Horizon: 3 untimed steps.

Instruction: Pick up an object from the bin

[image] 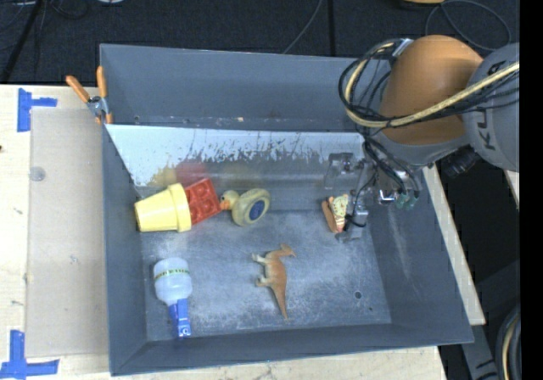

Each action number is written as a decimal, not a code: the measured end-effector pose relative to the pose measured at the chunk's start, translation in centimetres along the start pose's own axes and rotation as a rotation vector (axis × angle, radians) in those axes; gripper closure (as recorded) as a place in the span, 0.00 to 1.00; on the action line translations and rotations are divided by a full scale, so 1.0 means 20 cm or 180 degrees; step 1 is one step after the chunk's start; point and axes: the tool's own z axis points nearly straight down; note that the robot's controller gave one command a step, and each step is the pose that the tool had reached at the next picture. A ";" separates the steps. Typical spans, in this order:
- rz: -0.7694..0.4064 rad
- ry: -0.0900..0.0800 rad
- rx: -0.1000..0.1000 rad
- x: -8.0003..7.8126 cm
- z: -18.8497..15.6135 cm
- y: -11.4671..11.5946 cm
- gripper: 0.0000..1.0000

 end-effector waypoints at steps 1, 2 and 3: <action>-0.0002 -0.0023 0.0002 -0.01 -0.02 0.00 0.00; -0.0392 -0.0024 0.0002 0.02 0.19 0.10 0.00; -0.1422 -0.0011 0.0003 0.09 0.28 0.21 0.00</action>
Offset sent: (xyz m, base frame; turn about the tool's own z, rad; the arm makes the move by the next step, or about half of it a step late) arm -0.0191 0.0644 -0.1303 -0.3645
